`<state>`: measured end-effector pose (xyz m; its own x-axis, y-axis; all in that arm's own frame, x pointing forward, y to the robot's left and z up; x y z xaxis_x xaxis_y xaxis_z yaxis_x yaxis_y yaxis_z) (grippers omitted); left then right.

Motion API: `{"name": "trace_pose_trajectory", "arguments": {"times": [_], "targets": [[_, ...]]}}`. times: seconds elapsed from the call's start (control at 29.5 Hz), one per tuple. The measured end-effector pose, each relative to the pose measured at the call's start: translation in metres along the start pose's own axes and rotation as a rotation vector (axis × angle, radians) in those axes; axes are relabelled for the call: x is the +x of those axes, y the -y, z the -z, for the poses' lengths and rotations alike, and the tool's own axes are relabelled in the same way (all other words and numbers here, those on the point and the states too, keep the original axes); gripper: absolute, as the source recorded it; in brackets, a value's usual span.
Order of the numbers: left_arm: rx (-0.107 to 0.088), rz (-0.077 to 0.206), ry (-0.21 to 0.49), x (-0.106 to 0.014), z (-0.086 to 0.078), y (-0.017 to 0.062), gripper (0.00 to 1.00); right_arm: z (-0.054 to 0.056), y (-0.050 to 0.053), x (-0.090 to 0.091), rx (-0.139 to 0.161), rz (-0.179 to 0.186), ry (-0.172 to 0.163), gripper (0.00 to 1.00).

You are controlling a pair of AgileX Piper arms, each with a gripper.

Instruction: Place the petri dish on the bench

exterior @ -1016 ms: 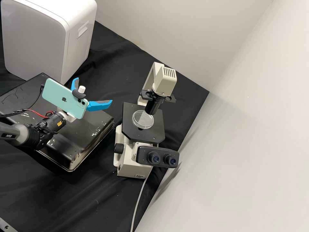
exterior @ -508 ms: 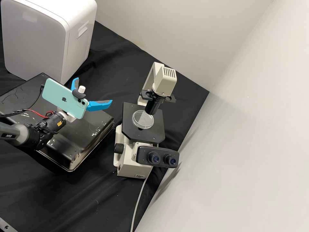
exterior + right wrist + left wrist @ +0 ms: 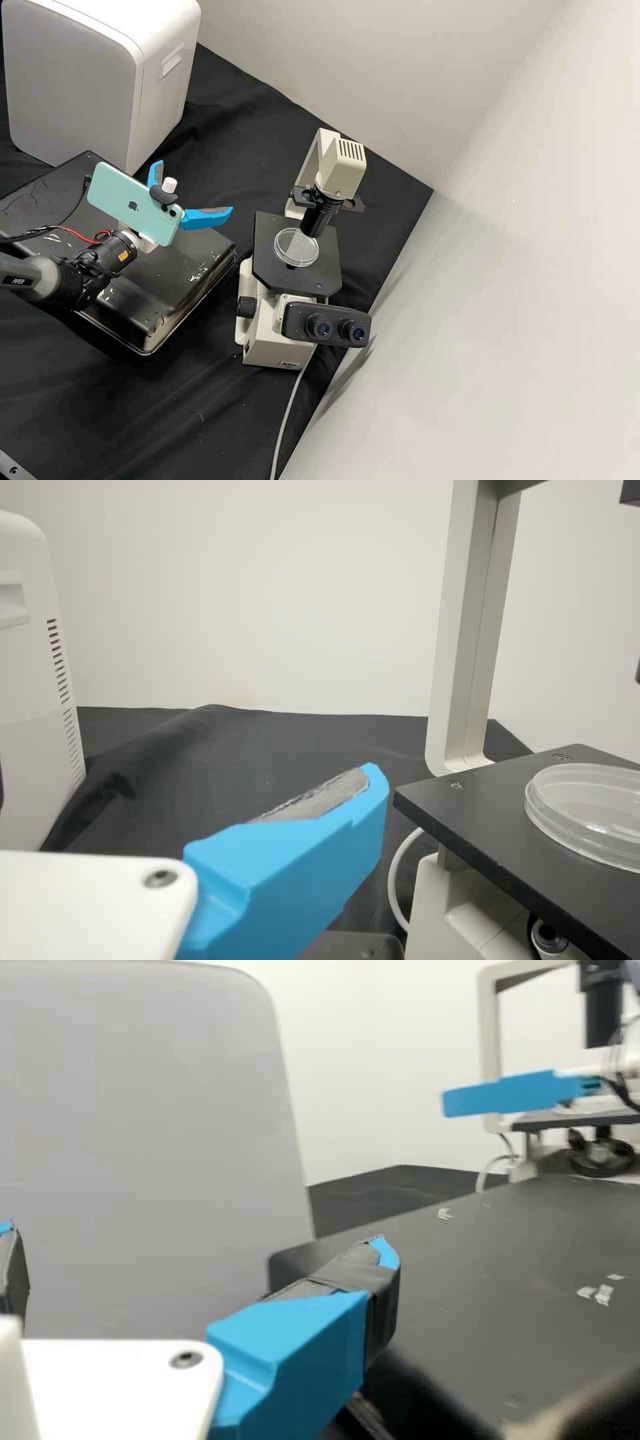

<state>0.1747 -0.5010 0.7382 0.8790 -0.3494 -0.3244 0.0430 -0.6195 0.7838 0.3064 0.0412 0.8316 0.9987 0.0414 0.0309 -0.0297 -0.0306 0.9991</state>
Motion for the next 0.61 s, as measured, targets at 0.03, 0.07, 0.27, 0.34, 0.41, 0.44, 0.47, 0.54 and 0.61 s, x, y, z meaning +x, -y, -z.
{"name": "trace_pose_trajectory", "arguments": {"times": [0.03,0.07,0.27,0.34,0.41,0.44,0.47,0.54,0.61], "targets": [[0.012,0.006,0.003,-0.001,-0.001,0.0013,1.00,0.000,0.000,0.000,0.000,0.000,0.000,1.00],[0.016,0.009,0.010,-0.002,-0.003,0.0020,1.00,0.000,0.000,0.000,0.000,0.000,0.000,1.00],[0.014,0.028,0.020,-0.006,-0.011,0.0065,1.00,0.000,0.000,0.000,0.000,0.000,0.000,1.00],[0.024,0.034,0.028,-0.007,-0.014,0.0077,1.00,0.000,0.000,0.000,0.000,0.000,0.000,1.00],[0.030,0.041,0.041,-0.009,-0.016,0.0091,1.00,0.000,0.000,0.000,0.000,0.000,0.000,1.00],[0.037,0.045,0.049,-0.010,-0.018,0.0100,1.00,0.000,0.000,0.000,0.000,0.000,0.000,1.00],[0.038,0.048,0.053,-0.011,-0.018,0.0106,1.00,0.000,0.000,0.000,0.000,0.000,0.000,1.00],[0.038,0.052,0.055,-0.012,-0.018,0.0114,1.00,0.000,0.000,0.000,0.000,0.000,0.000,1.00],[0.038,0.056,0.053,-0.012,-0.018,0.0122,1.00,0.000,0.000,0.000,0.000,0.000,0.000,1.00]]}}
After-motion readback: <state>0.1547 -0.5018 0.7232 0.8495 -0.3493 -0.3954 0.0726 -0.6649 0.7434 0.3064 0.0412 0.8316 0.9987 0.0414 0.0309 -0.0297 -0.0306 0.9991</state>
